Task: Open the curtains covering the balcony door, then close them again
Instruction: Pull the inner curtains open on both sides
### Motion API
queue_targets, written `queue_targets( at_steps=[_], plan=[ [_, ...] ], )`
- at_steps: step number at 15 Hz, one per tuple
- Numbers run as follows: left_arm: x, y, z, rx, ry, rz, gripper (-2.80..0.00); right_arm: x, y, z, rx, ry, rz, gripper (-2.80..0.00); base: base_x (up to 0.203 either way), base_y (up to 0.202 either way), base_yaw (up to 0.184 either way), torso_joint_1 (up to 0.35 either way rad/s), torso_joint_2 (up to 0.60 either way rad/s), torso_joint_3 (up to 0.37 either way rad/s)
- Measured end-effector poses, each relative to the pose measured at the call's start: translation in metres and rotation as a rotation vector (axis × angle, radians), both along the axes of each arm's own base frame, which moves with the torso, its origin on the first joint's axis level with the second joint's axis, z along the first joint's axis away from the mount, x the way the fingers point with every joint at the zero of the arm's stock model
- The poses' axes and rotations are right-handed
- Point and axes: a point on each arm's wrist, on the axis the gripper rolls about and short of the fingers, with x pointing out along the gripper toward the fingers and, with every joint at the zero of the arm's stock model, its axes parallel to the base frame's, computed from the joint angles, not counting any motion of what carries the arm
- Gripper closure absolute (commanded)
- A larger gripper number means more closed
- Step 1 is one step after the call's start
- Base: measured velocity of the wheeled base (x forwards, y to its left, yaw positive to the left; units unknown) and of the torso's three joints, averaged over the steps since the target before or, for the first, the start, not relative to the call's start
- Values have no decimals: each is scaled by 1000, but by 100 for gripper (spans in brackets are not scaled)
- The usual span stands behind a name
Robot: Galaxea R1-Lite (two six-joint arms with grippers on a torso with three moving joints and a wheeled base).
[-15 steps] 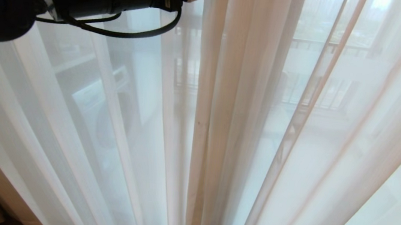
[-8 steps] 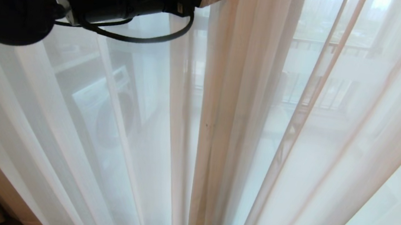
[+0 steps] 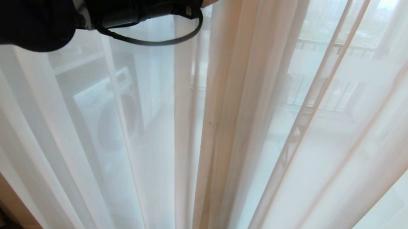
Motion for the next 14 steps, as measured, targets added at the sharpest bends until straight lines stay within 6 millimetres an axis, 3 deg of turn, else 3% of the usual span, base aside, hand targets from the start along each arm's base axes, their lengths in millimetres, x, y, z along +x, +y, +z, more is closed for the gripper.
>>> queue_targets(
  at_steps=[9,14],
  plan=[
    [6,7,-2,-6,10,94,0,0,0,0,0,0,0,0,0,0,0,0,0,0],
    [7,14,2,-41,-9,248,0,0,0,0,0,0,0,0,0,0,0,0,0,0]
  ],
)
